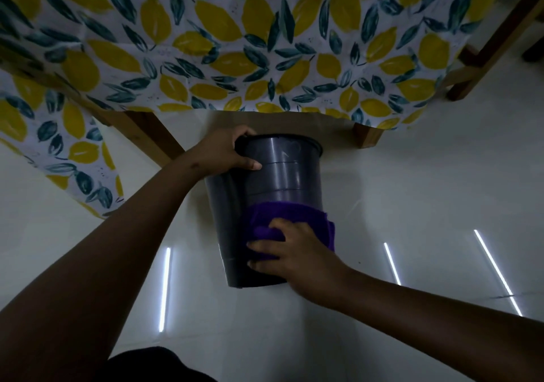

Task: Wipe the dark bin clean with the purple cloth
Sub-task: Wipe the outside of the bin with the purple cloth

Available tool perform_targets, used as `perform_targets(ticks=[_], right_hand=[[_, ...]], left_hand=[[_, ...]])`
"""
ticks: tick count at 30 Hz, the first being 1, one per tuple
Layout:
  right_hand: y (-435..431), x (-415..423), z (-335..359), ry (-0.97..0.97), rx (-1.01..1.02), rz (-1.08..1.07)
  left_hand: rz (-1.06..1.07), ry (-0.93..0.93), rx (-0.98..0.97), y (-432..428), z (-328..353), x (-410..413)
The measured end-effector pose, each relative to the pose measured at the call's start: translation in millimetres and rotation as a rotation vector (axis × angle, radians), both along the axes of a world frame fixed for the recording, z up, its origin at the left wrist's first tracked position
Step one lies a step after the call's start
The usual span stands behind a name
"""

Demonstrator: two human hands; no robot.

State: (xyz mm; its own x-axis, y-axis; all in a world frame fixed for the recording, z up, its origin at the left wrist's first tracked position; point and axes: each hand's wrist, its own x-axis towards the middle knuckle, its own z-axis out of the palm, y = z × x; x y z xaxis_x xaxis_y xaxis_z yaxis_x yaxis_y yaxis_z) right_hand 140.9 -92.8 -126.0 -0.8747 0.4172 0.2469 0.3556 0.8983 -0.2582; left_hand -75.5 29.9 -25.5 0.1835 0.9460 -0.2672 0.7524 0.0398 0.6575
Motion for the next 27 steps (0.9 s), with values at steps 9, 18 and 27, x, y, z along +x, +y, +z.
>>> perform_targets(ticks=[9,18,27], right_hand=[[14.0,4.7,9.1,0.172,-0.051,-0.255],[42.7,18.9,32.1,0.305,-0.085,-0.647],[13.1,2.8,14.2,0.091,0.023,-0.218]], left_hand=[[0.049,-0.192,-0.055,-2.4,7.8,-5.7],[0.125,-0.239,0.029,-2.9,1.2,-5.7],[0.101,-0.195,0.034,2.4,8.6,16.0]])
